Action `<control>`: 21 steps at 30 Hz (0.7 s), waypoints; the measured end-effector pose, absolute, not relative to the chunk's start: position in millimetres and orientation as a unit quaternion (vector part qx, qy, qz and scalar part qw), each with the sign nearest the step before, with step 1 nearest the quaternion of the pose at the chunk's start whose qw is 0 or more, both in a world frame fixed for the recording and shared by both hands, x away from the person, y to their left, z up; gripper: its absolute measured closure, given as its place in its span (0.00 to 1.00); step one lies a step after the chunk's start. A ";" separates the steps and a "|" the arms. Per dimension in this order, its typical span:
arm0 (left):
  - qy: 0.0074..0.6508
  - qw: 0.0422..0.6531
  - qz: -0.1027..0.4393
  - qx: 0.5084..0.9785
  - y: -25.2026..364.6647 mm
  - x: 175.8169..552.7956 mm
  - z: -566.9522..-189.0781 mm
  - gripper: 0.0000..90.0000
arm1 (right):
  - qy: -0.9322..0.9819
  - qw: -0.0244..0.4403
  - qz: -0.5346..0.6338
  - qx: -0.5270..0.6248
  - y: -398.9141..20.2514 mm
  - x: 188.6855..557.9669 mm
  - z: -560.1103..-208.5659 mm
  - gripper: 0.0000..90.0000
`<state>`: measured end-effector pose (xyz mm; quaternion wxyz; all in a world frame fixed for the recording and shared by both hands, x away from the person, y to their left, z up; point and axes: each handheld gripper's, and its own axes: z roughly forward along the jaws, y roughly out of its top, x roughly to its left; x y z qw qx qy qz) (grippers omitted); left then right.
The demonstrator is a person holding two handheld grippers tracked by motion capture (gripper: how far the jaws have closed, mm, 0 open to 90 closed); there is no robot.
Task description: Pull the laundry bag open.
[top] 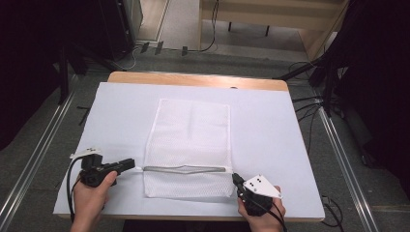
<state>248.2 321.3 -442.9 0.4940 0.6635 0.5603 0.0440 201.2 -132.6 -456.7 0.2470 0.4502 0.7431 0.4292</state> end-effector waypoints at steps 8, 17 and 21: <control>0.544 0.505 0.134 0.657 333.4 231.0 -434.9 0.26 | 0.744 0.233 0.430 0.455 -134.6 203.4 -458.7 1.00; 0.498 0.507 0.146 0.688 332.6 225.4 -434.4 0.04 | 0.731 0.245 0.446 0.455 -154.8 212.6 -454.0 0.36; 0.499 0.486 0.176 0.696 329.8 224.2 -434.4 0.00 | 0.725 0.264 0.442 0.458 -171.2 215.4 -448.4 0.29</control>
